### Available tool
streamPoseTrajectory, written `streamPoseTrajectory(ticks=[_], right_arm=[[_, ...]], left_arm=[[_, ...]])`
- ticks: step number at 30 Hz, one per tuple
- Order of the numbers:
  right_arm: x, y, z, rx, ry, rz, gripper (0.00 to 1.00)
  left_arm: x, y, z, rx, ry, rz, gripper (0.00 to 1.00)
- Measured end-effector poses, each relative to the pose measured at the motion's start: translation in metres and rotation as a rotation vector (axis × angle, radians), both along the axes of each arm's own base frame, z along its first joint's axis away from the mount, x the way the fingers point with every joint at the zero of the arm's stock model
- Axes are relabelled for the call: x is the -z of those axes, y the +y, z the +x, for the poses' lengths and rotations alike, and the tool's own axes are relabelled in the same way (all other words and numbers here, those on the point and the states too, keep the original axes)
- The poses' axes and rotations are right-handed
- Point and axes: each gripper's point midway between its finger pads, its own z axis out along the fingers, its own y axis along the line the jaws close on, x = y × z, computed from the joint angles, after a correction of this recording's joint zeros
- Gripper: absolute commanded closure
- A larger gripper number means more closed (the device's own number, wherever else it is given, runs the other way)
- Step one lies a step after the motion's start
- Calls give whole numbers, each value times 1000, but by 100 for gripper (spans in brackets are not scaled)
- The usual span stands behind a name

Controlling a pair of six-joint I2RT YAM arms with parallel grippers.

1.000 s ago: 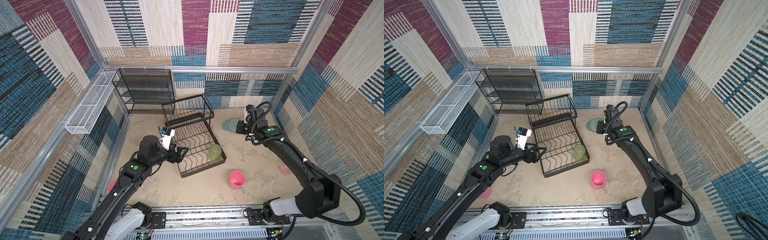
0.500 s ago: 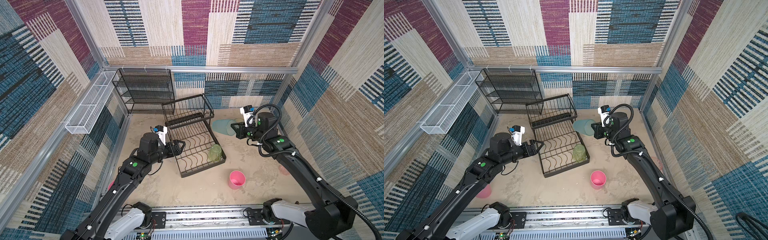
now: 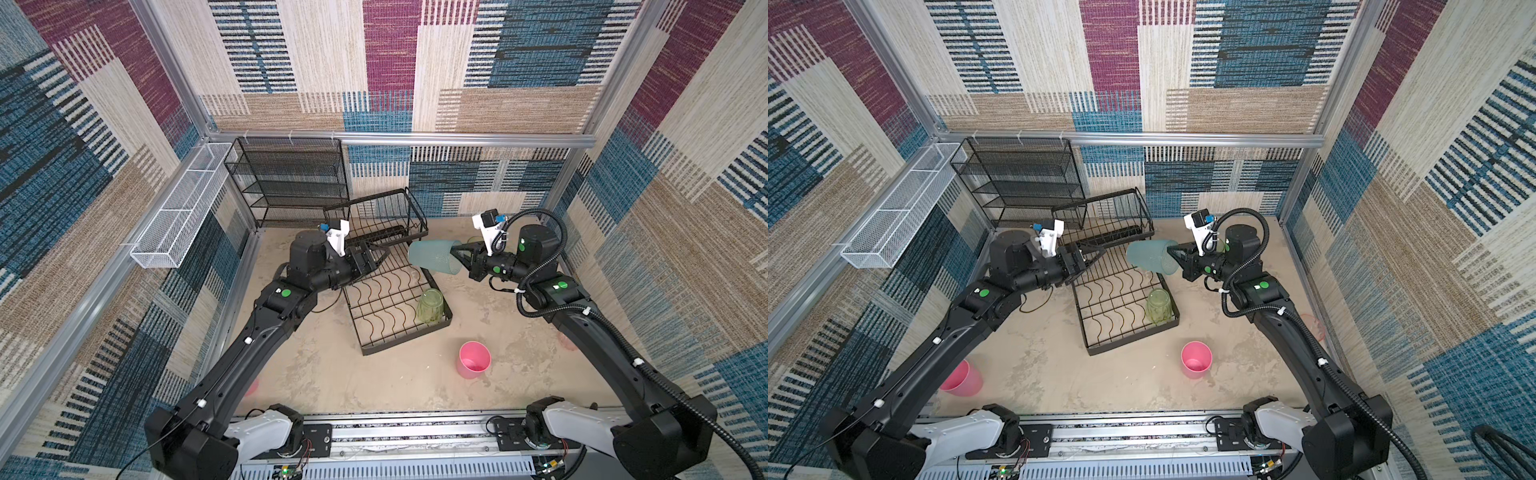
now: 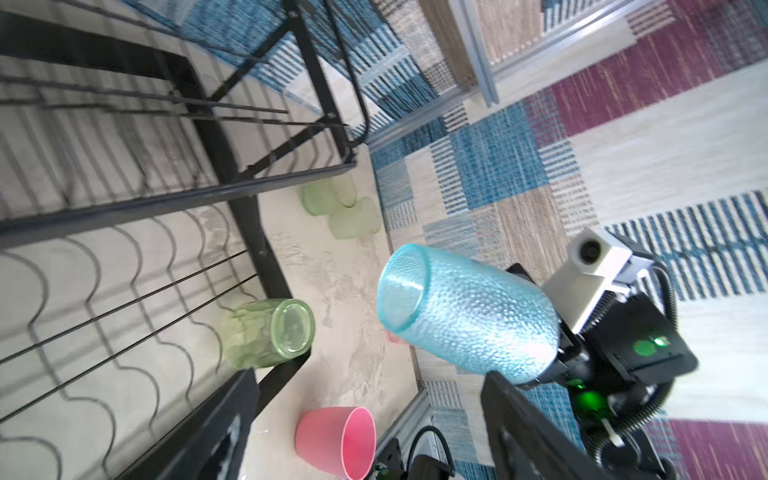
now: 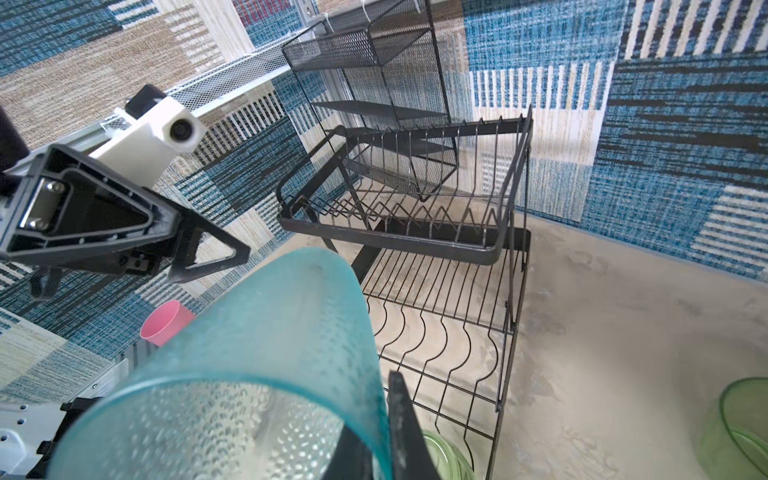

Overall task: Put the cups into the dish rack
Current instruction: 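Lift the teal cup with the right gripper toward the left gripper while left arm rises, then close the left gripper on the teal cup's body beside the right gripper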

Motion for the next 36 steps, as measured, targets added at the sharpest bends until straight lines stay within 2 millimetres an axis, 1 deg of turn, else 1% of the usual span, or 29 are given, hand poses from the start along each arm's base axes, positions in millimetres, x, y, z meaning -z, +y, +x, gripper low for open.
streamPoseTrajectory(ticks=[3, 5, 8, 12, 14, 16, 18, 21, 27, 29, 33, 36], right_arm=[[-10, 2, 0, -15, -15, 12, 100], [-18, 4, 0, -25, -22, 24, 100], [-32, 8, 3, -42, -33, 45, 100], [-46, 15, 10, -68, -29, 71, 100], [-51, 19, 15, -82, -19, 85, 100], [-56, 23, 20, -100, -8, 100, 100], [-62, 28, 25, -120, 4, 117, 100], [-68, 35, 31, -152, 23, 140, 100], [-81, 54, 43, -228, 29, 178, 100], [-84, 62, 46, -256, 32, 185, 100], [-94, 79, 49, -310, 24, 192, 100], [-99, 91, 49, -356, 17, 197, 100]], left_arm=[[-18, -15, 5, 112, -80, 1, 12], [-30, -20, 7, 179, -149, 2, 11], [-38, -21, 12, 267, -228, -9, 11], [-41, -16, 22, 370, -303, -65, 11], [-46, -15, 23, 410, -336, -94, 11], [-53, -15, 20, 454, -383, -109, 11], [-61, -13, 18, 479, -435, -112, 11], [-67, -9, 18, 490, -493, -109, 11], [-67, 0, 26, 467, -553, -86, 11], [-71, 0, 26, 467, -585, -69, 11], [-80, 0, 28, 466, -646, -35, 11], [-79, 1, 32, 467, -661, -19, 11]])
